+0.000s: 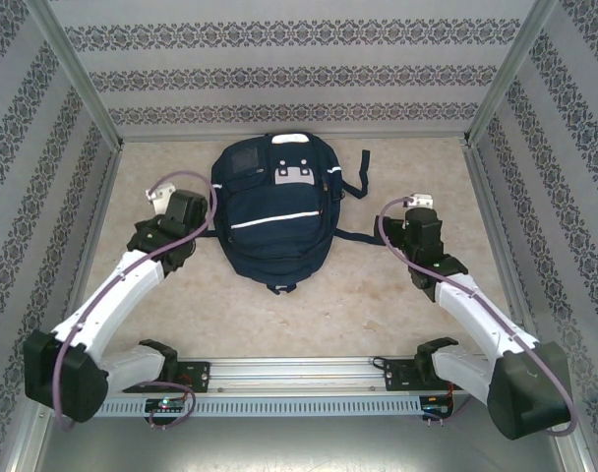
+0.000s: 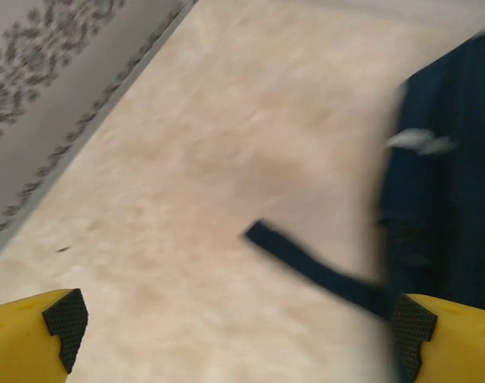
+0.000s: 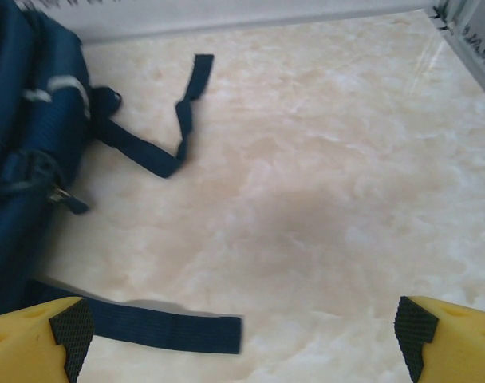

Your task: Pack books, pencil case, and school supplies into a backpack

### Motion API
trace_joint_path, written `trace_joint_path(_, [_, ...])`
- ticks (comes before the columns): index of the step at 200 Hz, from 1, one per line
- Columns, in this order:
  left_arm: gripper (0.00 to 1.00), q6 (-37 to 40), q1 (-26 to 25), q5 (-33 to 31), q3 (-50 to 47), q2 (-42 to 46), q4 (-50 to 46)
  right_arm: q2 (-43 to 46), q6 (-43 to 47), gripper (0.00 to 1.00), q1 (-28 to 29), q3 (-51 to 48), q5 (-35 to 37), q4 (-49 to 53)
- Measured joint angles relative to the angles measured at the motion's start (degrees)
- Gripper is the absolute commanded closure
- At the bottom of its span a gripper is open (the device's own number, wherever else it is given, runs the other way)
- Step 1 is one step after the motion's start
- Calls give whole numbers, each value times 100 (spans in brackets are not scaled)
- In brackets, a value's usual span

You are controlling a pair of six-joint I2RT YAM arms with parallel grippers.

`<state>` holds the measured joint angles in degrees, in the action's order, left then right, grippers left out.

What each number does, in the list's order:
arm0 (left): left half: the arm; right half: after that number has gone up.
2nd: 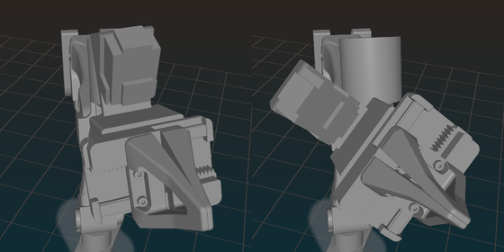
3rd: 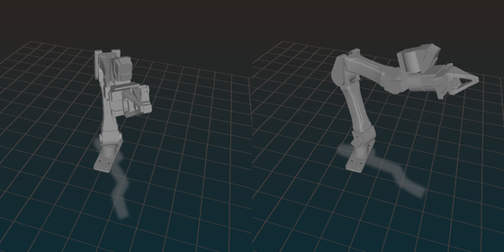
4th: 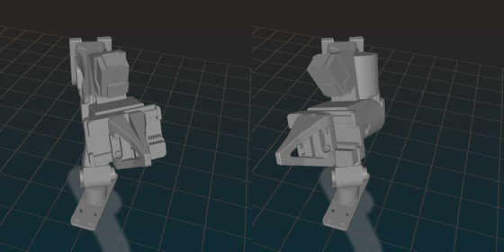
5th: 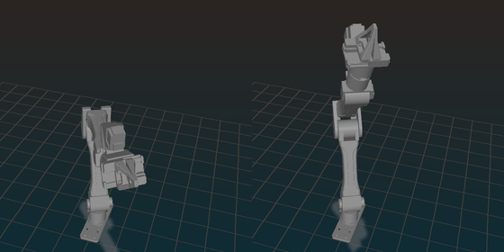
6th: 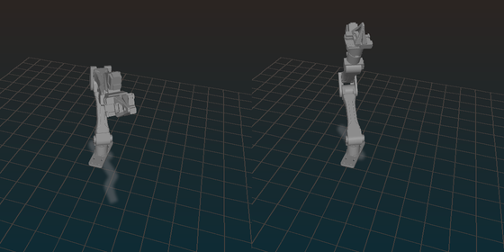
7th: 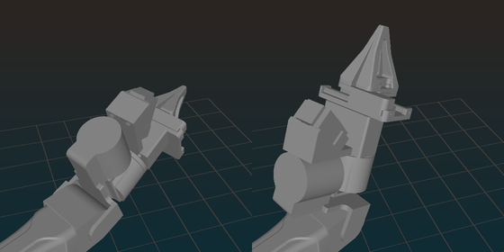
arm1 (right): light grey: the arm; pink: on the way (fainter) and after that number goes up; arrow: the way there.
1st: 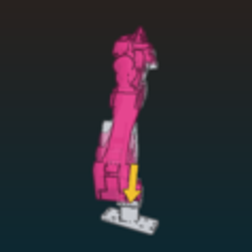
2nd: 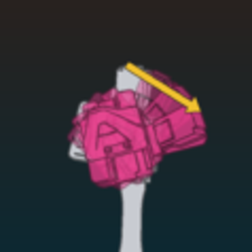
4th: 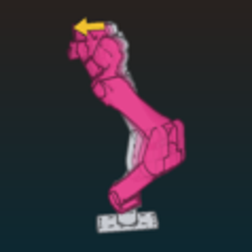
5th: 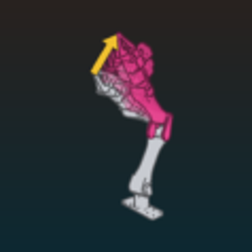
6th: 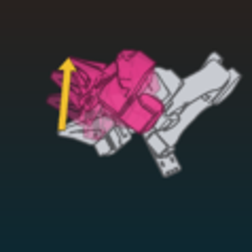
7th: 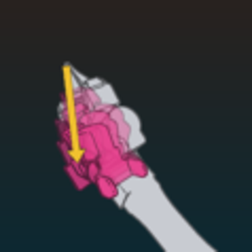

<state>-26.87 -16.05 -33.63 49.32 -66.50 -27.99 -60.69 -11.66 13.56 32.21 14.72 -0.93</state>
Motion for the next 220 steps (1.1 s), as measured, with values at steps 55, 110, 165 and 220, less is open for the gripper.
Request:
trace_joint_path(55, [0, 1012, 1174, 393, -1410, -1283, 2575, -1276, 863, 2, -437, -511, 334, -1895])
trace_joint_path(110, [1, 1985, 1169, 1305, -2037, -1923, 5458, -2271, 1099, 2, -942, -782, -317, -3757])
trace_joint_path(165, [1, 2374, 1427, 2378, -2518, -2214, 6966, -2597, 1005, 2, -1226, -1241, -839, -4800])
trace_joint_path(220, [1, 2481, 1467, 2787, -2597, -2282, 7309, -2594, 990, 2, -1307, -1167, -1023, -4909])
